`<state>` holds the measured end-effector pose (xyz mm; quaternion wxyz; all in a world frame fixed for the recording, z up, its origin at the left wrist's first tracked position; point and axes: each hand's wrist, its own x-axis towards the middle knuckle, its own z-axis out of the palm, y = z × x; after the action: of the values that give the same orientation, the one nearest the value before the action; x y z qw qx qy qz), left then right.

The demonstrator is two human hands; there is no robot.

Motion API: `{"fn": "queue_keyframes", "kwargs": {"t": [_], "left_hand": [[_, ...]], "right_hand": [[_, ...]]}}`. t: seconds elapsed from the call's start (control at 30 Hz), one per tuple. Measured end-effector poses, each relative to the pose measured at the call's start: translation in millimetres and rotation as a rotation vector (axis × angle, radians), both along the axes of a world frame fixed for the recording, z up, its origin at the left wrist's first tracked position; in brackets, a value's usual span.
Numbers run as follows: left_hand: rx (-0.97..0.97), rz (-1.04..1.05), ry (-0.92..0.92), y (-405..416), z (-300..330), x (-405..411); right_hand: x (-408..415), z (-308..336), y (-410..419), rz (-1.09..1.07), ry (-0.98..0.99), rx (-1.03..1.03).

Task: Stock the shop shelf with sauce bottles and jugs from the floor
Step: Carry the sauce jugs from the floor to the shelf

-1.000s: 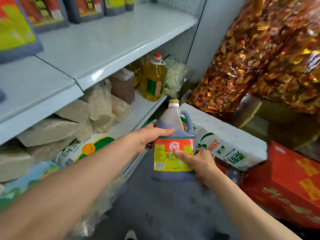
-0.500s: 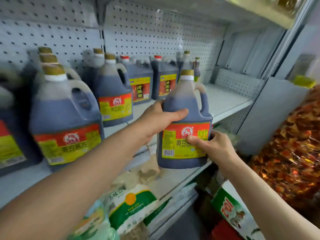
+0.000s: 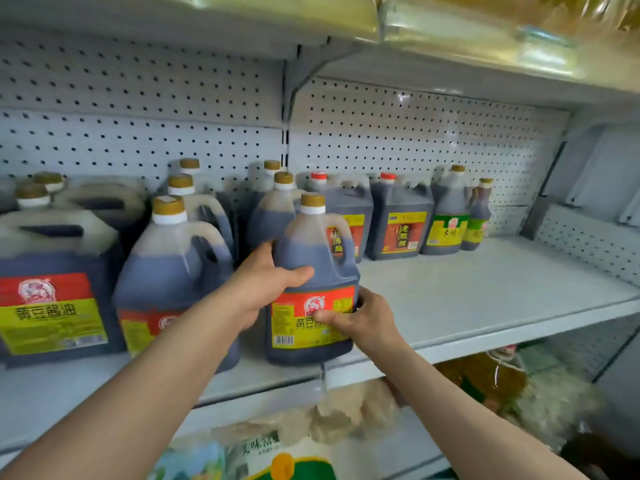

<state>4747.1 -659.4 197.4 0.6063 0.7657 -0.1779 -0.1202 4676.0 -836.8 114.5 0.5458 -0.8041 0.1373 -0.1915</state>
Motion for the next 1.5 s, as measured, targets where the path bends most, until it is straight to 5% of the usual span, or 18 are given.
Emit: {"fn": "queue_keyframes", "kwargs": {"t": [0.57,0.83,1.07,1.5], "left_hand": [[0.033,0.160,-0.077,-5,-6,11],[0.240,0.229,-0.430,-6,-13,-9],[0.175,0.158,-0.690,-6,-23,-45],[0.350,-0.579,-0.507,-62,-92,-202]], "right_hand": [[31,-5,7,0.096,0.037,-0.060],[6,5,19,-0.004,0.082,-0.017],[-57,12,15,-0.315,0.083,-0.078],[-330,-4,36,-0.844,0.500,-0.306]]}}
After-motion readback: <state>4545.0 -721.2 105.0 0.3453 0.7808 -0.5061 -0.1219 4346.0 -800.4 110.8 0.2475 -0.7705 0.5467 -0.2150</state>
